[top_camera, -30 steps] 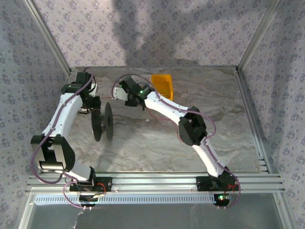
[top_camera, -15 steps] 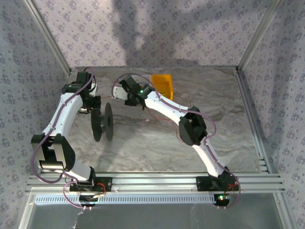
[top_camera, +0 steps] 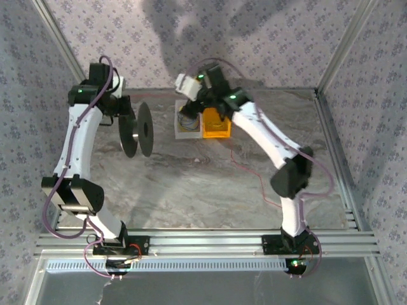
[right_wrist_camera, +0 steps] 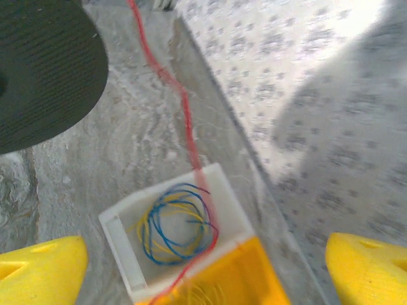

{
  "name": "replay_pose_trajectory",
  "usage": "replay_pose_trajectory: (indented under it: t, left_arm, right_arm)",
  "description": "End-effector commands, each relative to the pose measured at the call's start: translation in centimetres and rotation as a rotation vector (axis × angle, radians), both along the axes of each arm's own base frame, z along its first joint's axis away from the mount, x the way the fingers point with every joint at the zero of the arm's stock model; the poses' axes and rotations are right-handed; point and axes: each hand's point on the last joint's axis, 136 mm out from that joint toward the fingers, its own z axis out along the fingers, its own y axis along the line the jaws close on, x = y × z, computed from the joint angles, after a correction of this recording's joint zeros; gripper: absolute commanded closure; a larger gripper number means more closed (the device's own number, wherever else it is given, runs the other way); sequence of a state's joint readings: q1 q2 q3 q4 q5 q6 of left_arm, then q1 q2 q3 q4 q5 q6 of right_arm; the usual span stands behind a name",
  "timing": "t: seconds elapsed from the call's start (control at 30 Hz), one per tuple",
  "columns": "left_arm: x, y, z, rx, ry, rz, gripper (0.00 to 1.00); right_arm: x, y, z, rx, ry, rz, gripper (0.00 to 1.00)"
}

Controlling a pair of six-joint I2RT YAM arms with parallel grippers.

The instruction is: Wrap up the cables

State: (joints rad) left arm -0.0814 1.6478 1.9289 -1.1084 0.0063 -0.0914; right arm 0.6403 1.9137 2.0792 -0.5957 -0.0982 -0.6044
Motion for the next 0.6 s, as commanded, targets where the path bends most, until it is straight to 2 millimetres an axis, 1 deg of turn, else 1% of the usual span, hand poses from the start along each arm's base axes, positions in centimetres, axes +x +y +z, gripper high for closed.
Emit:
replay_pose_trajectory:
  t: [0.0, 0.07, 0.13, 0.23, 0.3, 0.4, 0.57]
  left_arm:
    - [1.1, -2.0, 4.0, -0.105, -0.081, -0.046, 1.00]
    - [1.7, -3.1, 5.6, -0.164, -0.112, -0.070, 1.00]
    - [2.1, -4.0, 6.7, -0.207, -0.132, -0.092, 1.00]
    - [2.2, -5.2, 7.9, -0.253, -0.151, -0.125, 1.00]
    - [2.0, -5.9, 8.1, -0.273, -0.154, -0.146, 1.00]
    - [1.7, -6.7, 8.5, -0.290, -0.158, -0.168, 1.00]
    - [0.9, -7.3, 9.4, -0.300, -0.174, -0.184, 1.00]
  right_arm:
    - [-2.4, -3.6, 1.9, 0.076, 0.025, 0.004, 0.01]
    - [-2.9, -6.1, 0.0, 0.080, 0.052, -0.022, 0.01]
    - [-3.2, -8.1, -1.8, 0.099, 0.069, -0.057, 0.01]
    - [-3.2, -10.5, -4.7, 0.100, 0.109, -0.107, 0.02]
    - [-3.1, -11.3, -6.2, 0.093, 0.135, -0.121, 0.02]
    - [-3.0, -11.6, -7.2, 0.102, 0.145, -0.109, 0.03]
    - [-1.1, -12.4, -8.6, 0.059, 0.137, -0.150, 0.06]
